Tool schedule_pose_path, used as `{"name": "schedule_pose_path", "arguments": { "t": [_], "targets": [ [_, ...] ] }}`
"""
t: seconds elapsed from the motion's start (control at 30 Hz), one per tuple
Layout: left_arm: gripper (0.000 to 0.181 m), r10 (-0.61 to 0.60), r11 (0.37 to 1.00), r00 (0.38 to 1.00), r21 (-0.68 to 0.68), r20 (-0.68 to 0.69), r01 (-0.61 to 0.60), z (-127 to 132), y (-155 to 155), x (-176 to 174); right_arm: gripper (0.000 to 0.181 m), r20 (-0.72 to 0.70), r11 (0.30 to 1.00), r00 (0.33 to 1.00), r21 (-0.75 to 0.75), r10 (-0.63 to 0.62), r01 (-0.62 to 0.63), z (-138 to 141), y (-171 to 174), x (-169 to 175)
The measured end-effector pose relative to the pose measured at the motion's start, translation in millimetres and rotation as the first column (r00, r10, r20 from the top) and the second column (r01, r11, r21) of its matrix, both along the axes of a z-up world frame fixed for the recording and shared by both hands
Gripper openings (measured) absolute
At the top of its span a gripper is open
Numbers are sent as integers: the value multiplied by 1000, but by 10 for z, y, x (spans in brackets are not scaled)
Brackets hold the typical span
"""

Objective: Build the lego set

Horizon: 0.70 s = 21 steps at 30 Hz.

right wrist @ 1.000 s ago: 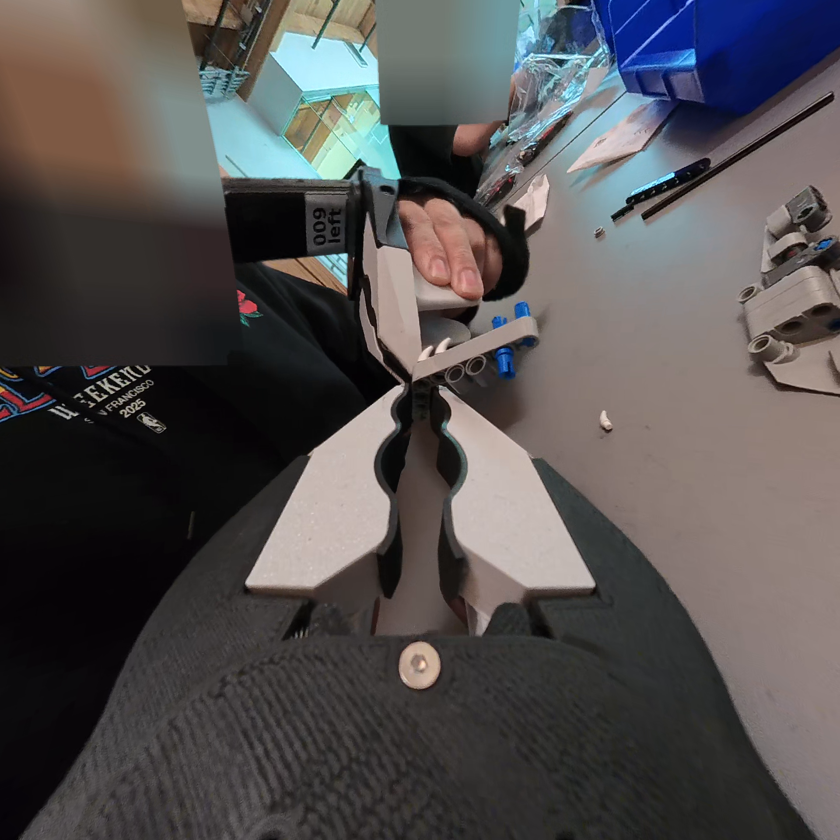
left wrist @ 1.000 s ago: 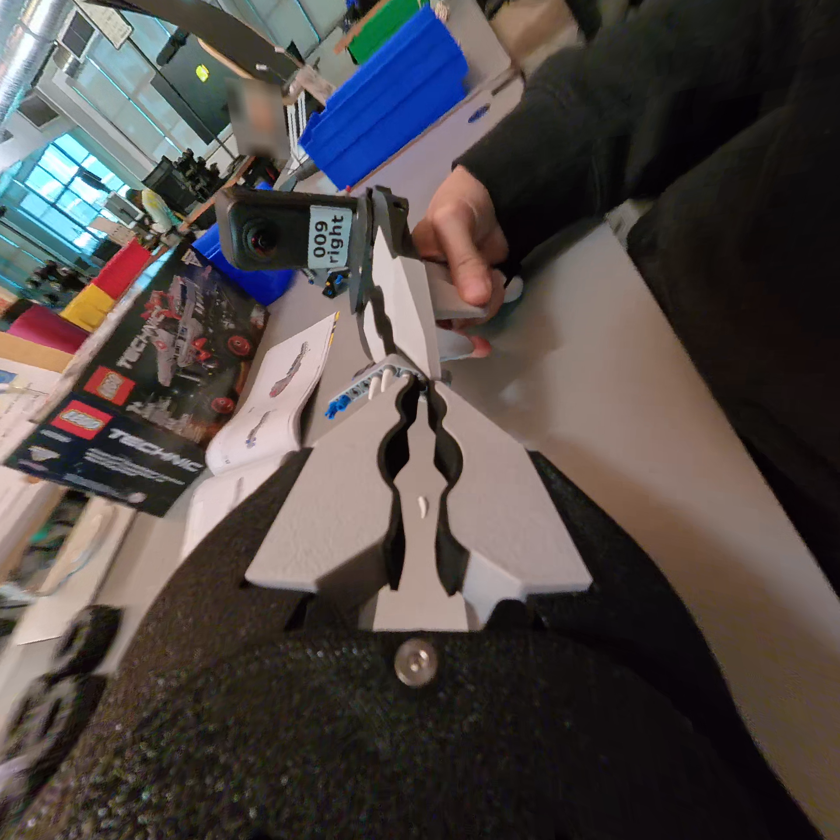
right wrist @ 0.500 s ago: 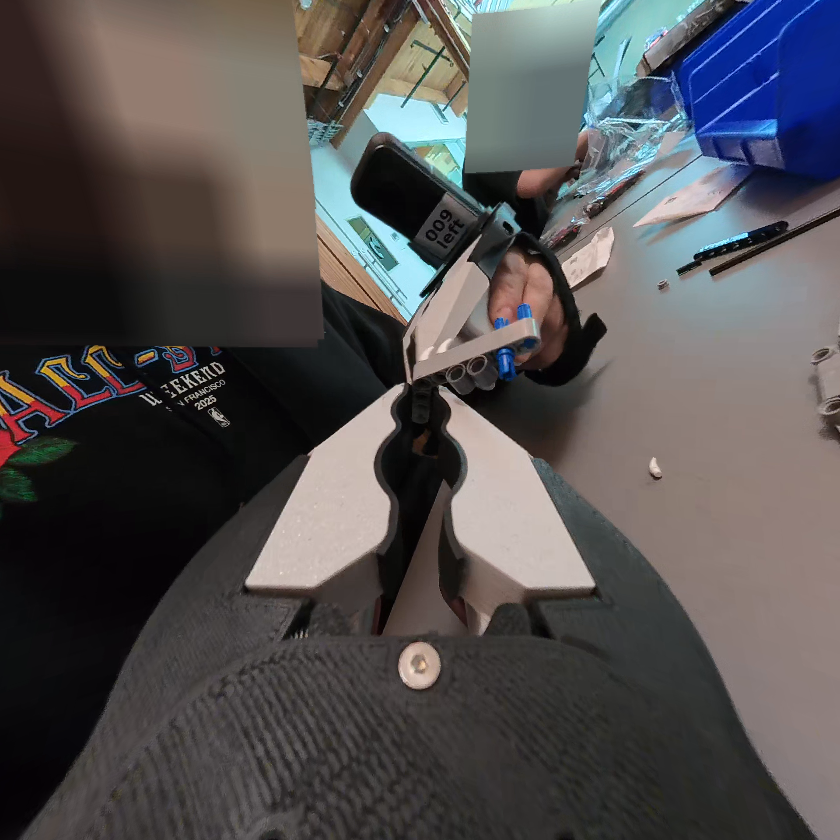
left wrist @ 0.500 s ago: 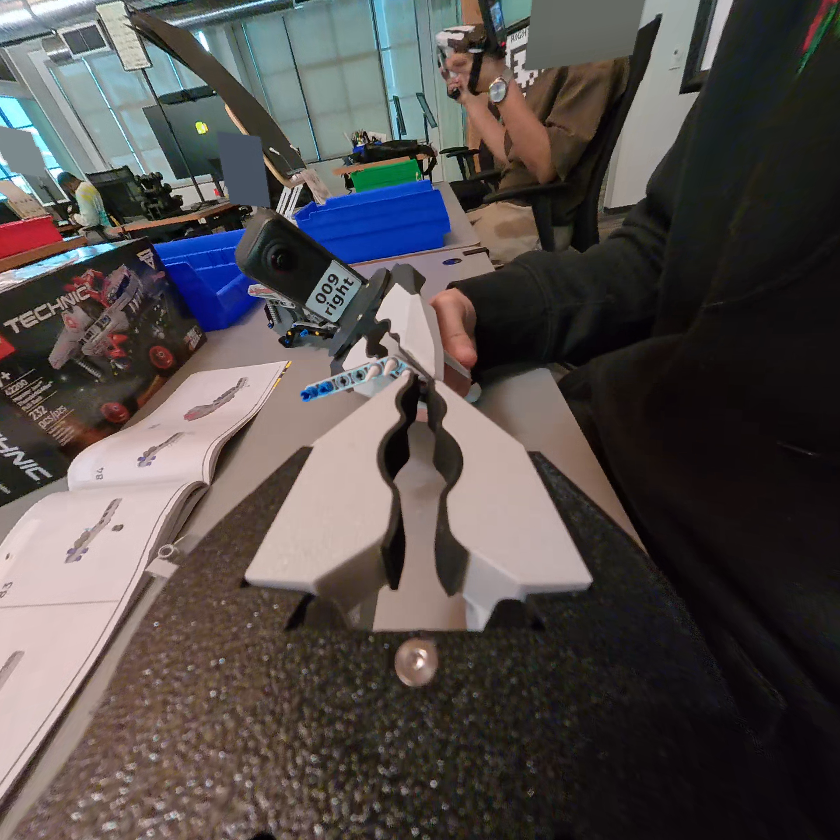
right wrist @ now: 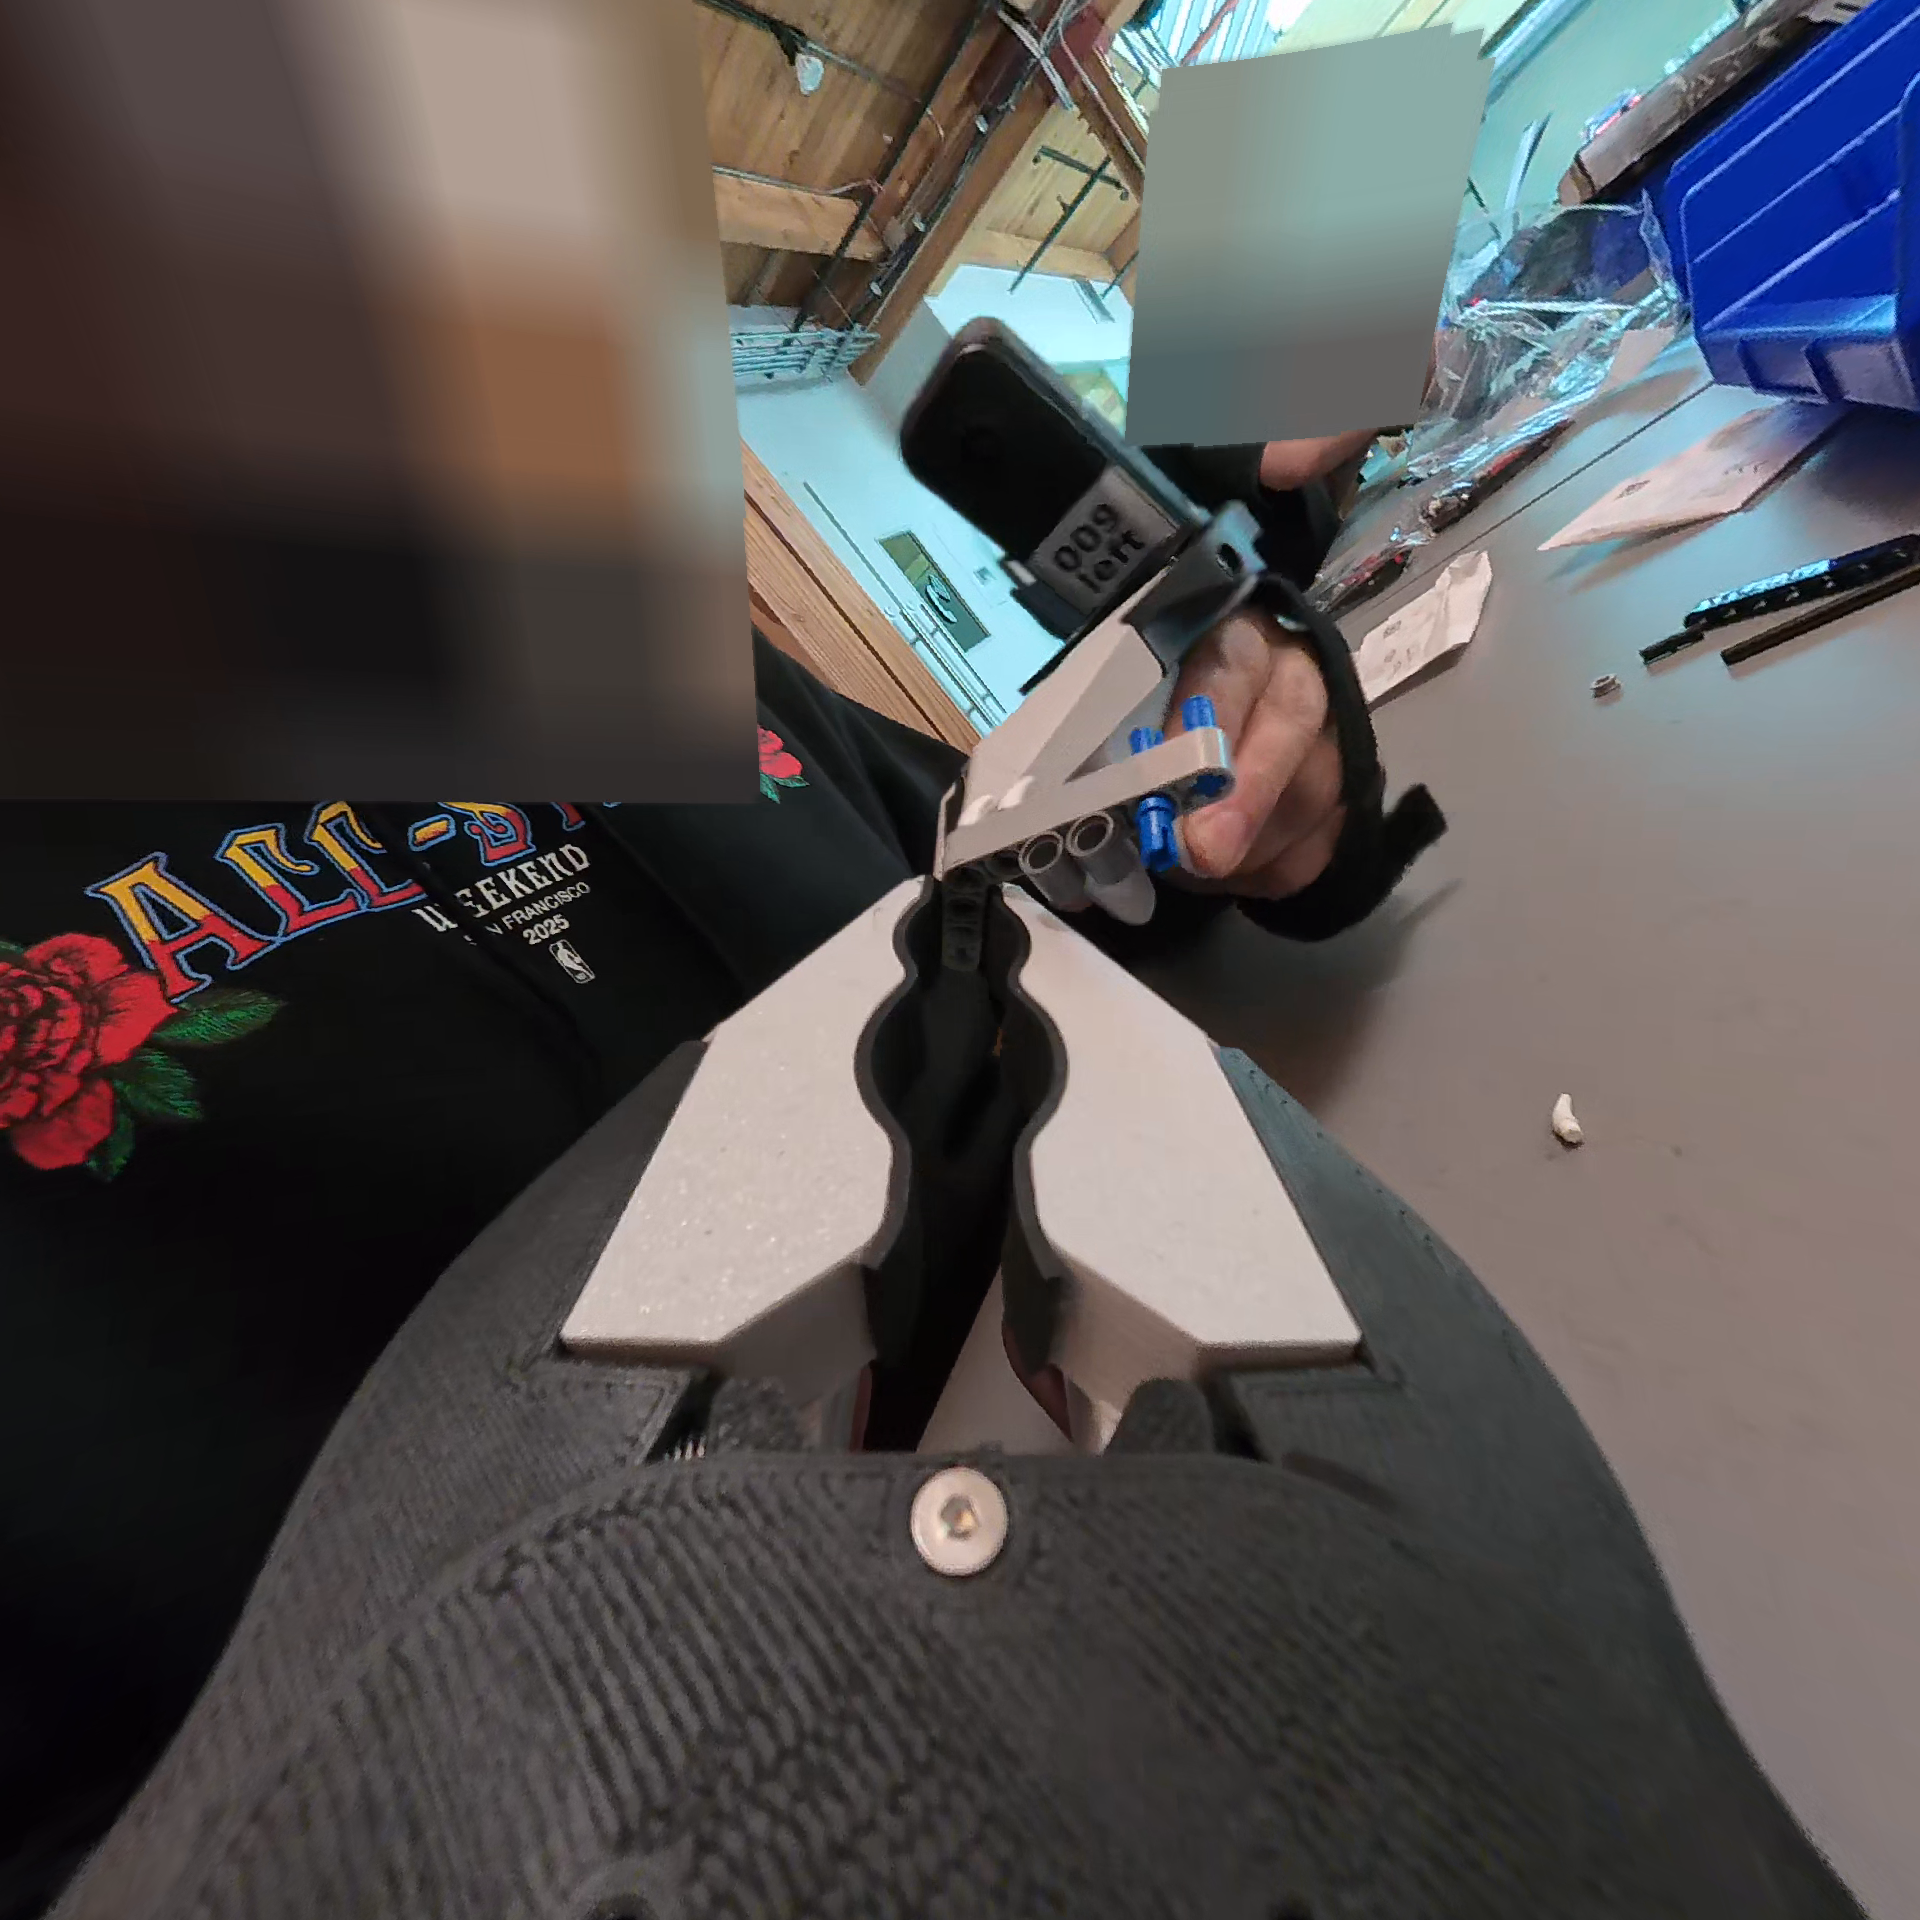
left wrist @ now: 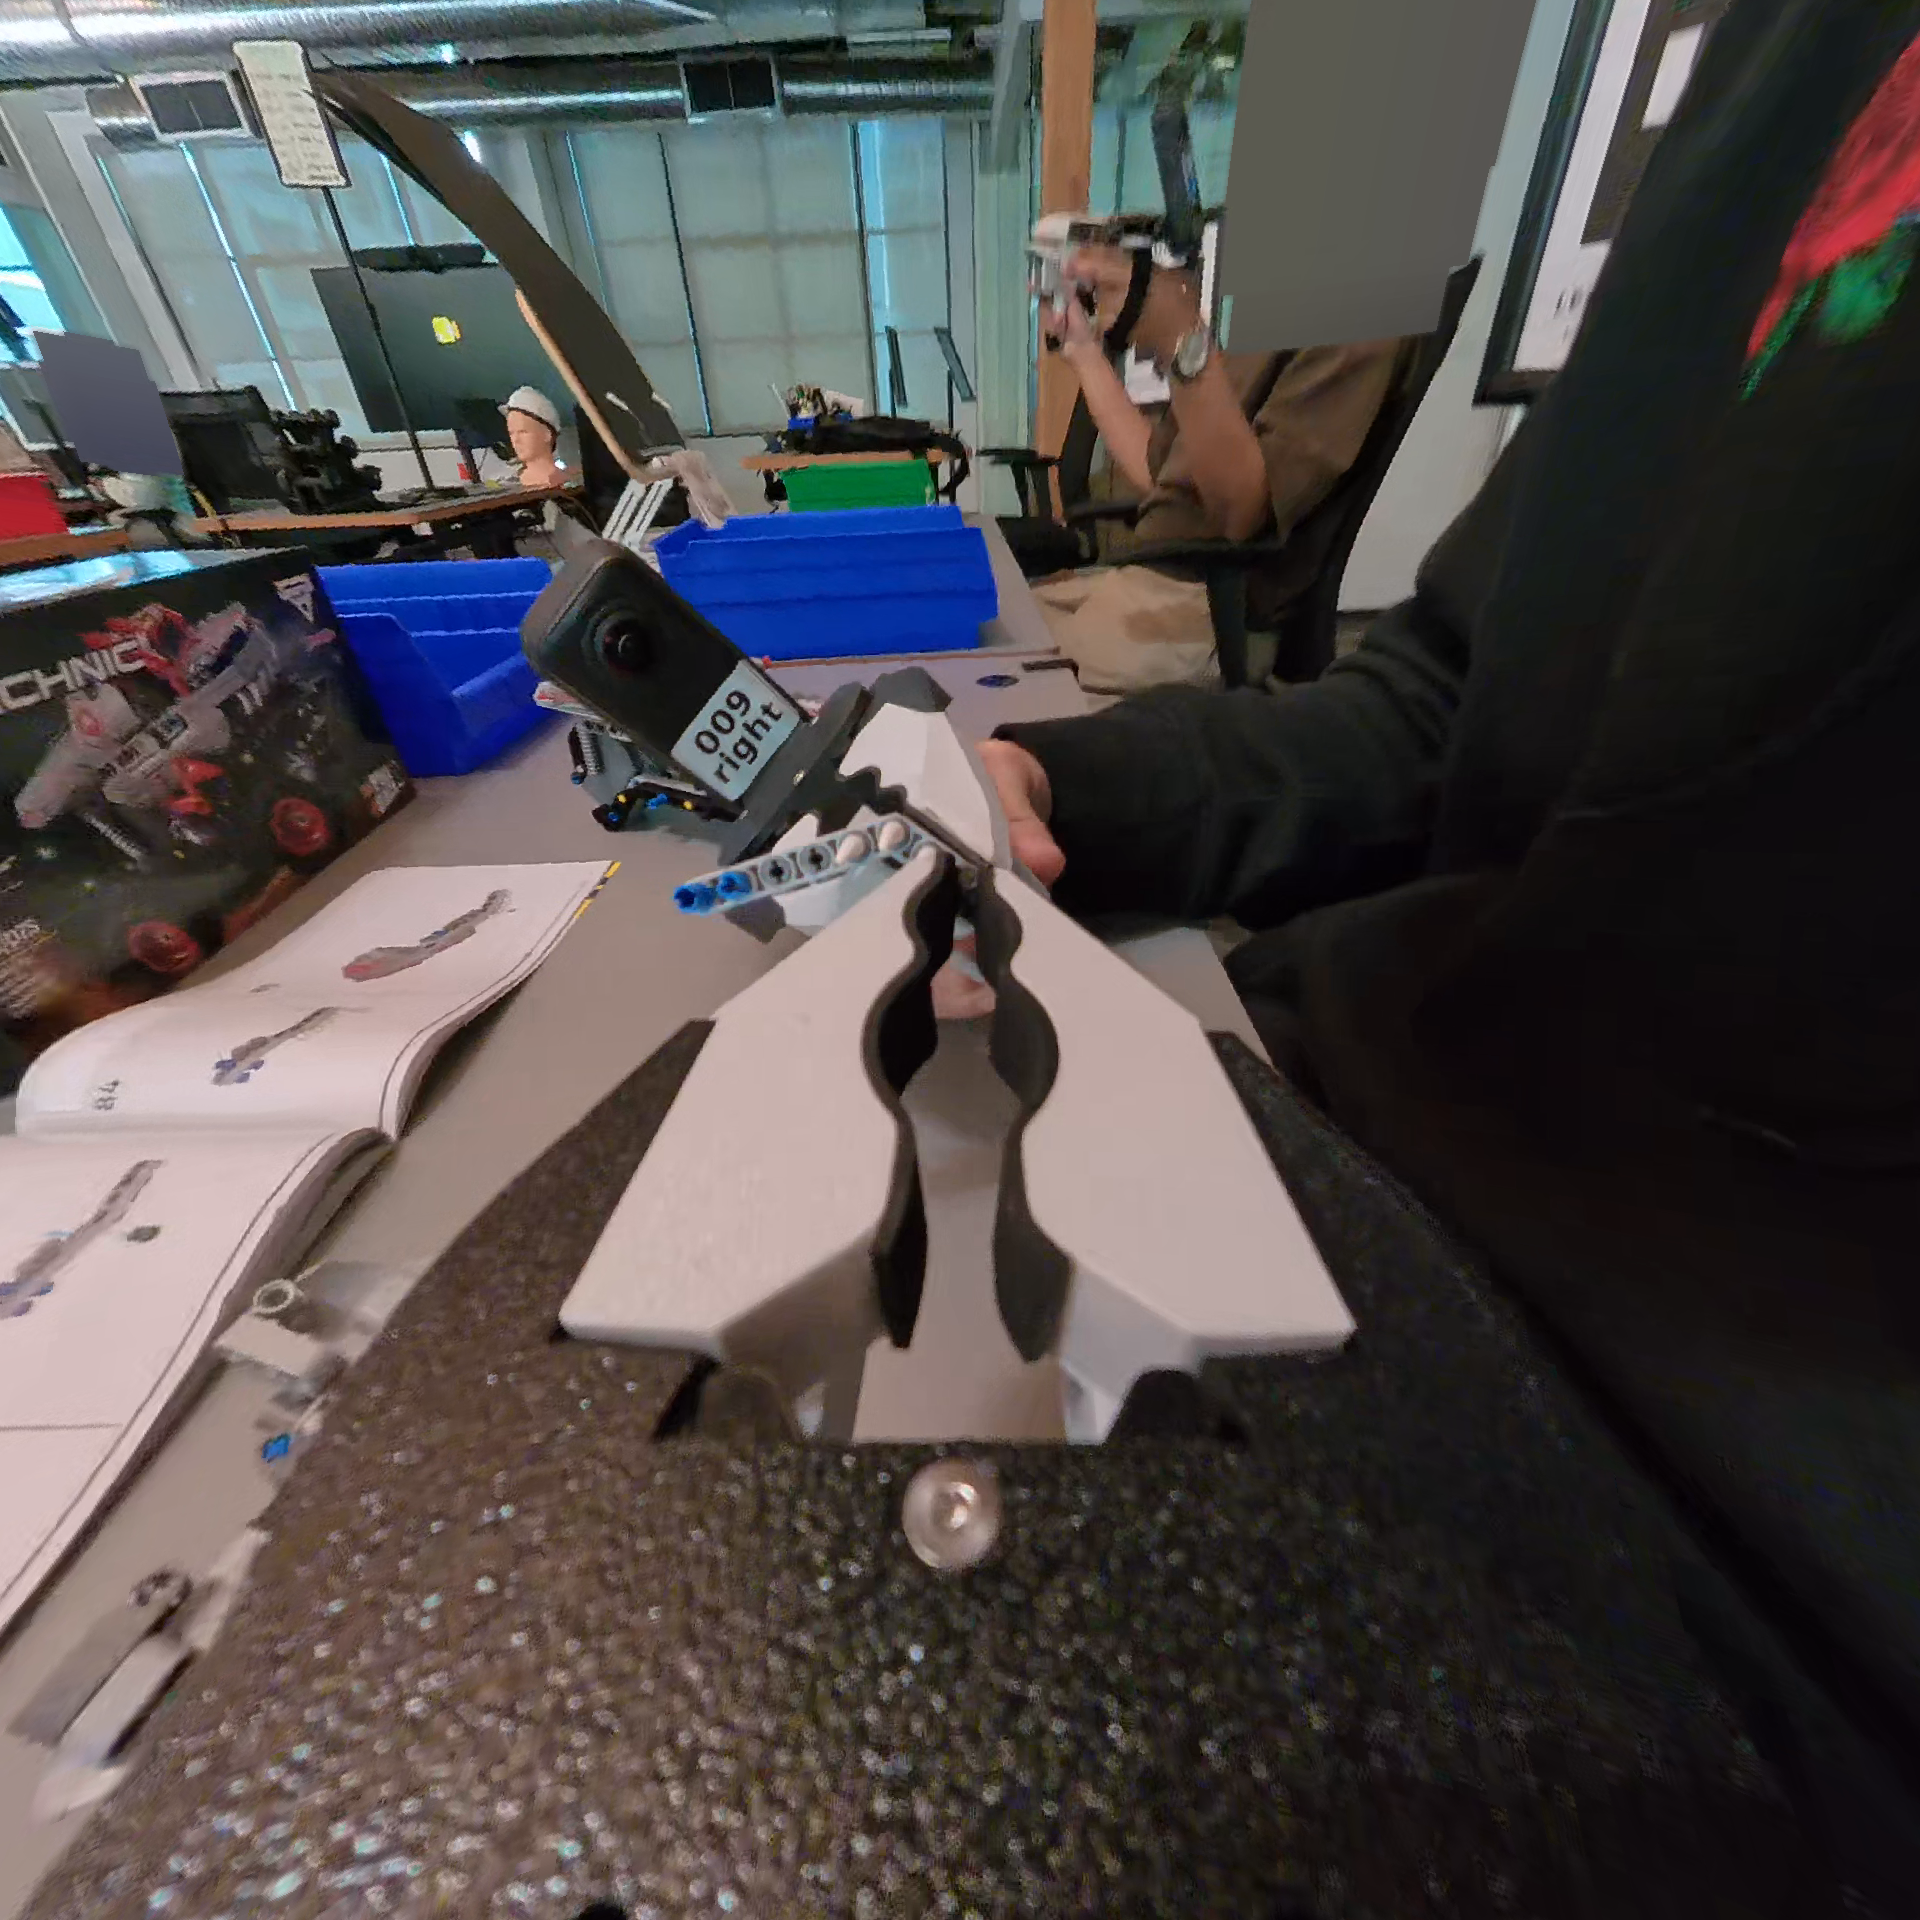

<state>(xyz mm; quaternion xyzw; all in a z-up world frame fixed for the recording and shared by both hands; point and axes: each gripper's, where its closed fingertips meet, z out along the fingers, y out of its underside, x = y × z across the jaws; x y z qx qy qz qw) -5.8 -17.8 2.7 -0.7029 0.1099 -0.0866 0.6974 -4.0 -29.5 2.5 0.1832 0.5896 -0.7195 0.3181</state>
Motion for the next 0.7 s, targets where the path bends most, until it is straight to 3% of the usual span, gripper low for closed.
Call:
{"name": "schedule_pose_path", "arguments": {
  "t": [0.23, 0.37, 0.7],
  "targets": [
    [2, 89, 994, 974, -37, -208, -99, -60, -8, -96, 6, 40, 999, 999, 7, -35, 35, -20, -2, -82],
    [2, 49, 997, 995, -62, -88, -54, -96, -43, -109, 6, 37, 998, 998, 45, -52, 50, -65, -39, -99],
    [2, 68, 995, 987, -62, -145, -78, -118, -59, -110, 6, 15, 995, 997, 62, -76, 75, -84, -54, -110]
  ]
}}
